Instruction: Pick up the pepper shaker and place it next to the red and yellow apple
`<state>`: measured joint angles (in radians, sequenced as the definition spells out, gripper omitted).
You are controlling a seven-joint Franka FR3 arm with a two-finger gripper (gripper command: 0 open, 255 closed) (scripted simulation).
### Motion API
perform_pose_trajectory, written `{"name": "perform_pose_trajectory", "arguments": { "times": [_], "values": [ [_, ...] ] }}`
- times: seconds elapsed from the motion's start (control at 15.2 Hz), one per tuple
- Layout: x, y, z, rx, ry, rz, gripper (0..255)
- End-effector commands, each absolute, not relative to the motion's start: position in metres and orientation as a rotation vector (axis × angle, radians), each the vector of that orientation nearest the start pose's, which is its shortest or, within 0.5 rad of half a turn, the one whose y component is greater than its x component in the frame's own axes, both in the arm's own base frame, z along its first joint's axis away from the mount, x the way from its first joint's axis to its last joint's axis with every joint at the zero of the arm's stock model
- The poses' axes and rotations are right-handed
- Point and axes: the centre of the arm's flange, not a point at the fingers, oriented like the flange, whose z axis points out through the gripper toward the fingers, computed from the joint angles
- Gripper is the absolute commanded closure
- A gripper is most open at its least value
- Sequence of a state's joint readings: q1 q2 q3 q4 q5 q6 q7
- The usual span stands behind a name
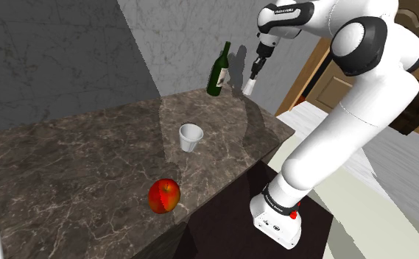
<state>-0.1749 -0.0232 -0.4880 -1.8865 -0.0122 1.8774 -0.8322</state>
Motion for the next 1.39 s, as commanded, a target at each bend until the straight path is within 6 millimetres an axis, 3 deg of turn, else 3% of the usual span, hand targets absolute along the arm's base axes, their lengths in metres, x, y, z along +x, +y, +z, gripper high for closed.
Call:
{"name": "perform_pose_trajectory", "arguments": {
  "times": [0.0,0.53,1.32],
  "values": [
    [0.437,-0.345,0.524,-3.138,-0.272,-0.012,255],
    [0.437,-0.345,0.565,-3.138,-0.272,-0.012,255],
    [0.385,-0.195,0.565,-3.138,-0.272,-0.012,255]
  ]
}}
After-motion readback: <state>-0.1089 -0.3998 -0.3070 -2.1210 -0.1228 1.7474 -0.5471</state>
